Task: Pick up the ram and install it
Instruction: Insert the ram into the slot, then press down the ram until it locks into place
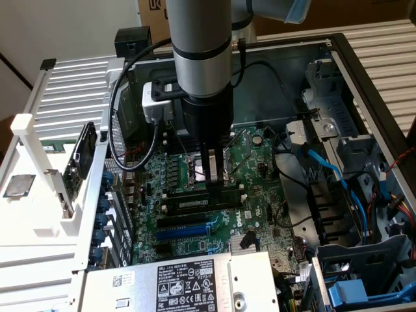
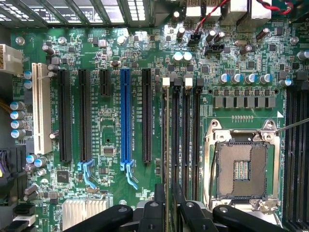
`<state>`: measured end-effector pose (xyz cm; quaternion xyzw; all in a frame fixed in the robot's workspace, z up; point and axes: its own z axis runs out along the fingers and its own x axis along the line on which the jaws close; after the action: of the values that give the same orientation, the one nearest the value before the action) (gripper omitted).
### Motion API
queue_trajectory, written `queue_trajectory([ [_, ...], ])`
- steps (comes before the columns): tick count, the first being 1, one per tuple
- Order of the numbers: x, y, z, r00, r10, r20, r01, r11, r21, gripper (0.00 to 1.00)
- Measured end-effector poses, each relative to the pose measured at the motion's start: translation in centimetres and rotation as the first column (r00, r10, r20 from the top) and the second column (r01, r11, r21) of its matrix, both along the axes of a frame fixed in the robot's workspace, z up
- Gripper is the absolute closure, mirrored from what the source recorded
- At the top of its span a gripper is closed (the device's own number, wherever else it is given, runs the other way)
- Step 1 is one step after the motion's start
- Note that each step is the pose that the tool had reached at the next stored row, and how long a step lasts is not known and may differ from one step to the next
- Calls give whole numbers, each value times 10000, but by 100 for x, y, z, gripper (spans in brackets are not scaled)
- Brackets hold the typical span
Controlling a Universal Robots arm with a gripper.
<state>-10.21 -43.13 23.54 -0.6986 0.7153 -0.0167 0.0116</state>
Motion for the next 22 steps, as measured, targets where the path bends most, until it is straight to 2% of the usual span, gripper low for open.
queue_trajectory([
  [7,-21,0,113,10000,0,23,0,10000,-1,79],
  [21,-22,0,115,10000,0,24,0,10000,0,79],
  [22,-22,0,115,10000,0,24,0,10000,0,82],
])
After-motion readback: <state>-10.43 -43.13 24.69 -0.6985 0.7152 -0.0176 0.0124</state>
